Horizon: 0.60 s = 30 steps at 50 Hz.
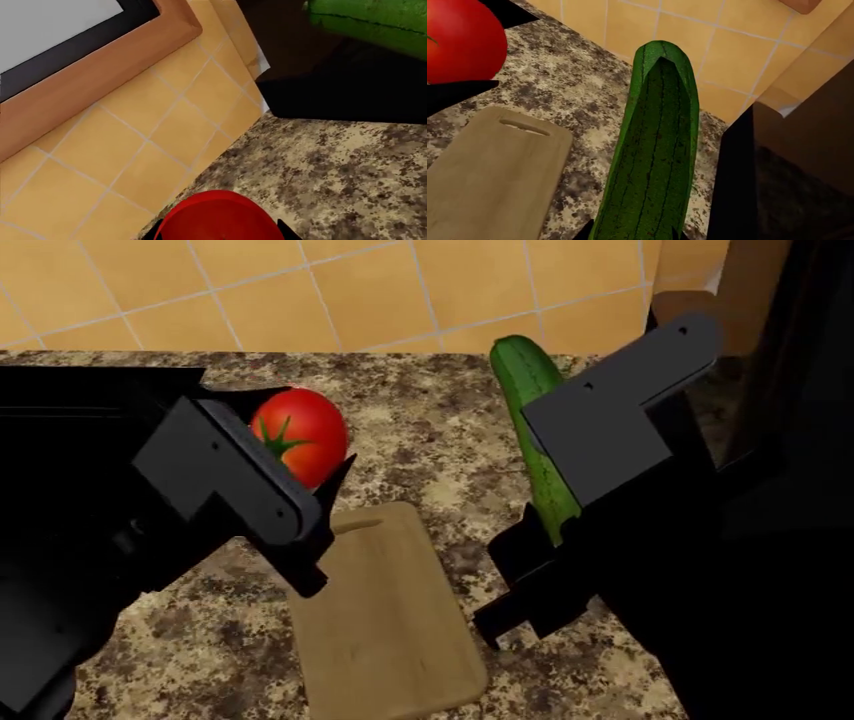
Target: Pick the vegetables from the sink and place them on the cutting board.
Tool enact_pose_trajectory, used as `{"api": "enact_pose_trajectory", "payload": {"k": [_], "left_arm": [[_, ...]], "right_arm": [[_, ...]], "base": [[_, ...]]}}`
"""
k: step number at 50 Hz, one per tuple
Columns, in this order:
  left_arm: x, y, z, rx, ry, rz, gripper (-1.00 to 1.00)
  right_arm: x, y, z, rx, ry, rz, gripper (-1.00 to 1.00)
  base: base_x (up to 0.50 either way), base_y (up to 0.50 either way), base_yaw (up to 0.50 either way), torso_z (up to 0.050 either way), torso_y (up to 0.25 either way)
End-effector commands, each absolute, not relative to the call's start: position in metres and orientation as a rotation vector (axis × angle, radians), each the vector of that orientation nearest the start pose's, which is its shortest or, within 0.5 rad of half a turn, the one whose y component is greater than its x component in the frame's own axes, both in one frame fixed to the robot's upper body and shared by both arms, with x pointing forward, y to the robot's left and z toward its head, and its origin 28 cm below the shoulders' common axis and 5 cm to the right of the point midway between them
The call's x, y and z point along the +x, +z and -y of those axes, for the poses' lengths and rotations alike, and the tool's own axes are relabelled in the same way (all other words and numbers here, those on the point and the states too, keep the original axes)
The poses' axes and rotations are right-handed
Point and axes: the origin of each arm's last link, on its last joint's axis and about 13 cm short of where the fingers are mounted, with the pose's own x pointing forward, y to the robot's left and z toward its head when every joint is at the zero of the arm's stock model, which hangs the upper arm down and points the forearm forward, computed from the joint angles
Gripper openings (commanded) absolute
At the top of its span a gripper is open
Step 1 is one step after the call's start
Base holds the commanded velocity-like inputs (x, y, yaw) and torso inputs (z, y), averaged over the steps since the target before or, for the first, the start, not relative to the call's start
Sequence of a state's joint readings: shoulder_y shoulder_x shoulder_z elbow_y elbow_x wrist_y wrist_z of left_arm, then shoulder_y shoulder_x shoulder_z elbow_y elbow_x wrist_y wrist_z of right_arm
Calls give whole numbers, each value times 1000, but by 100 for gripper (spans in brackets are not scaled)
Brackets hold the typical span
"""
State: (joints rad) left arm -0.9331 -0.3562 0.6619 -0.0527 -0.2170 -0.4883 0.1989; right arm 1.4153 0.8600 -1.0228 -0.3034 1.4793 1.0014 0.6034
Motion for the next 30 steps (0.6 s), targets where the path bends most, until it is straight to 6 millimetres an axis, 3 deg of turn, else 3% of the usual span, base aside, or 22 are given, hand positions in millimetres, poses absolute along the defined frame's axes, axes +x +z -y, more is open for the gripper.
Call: {"api": "enact_pose_trajectory", "payload": {"k": [1, 30], "left_arm": [[359, 190, -187, 446, -581, 60, -100], [361, 153, -189, 412, -588, -80, -100]], "right_arm": [[265, 268, 140, -494, 277, -299, -100], [266, 269, 140, -493, 271, -299, -100]], "base": [[0, 0, 0, 0, 0], [0, 0, 0, 0, 1]]}}
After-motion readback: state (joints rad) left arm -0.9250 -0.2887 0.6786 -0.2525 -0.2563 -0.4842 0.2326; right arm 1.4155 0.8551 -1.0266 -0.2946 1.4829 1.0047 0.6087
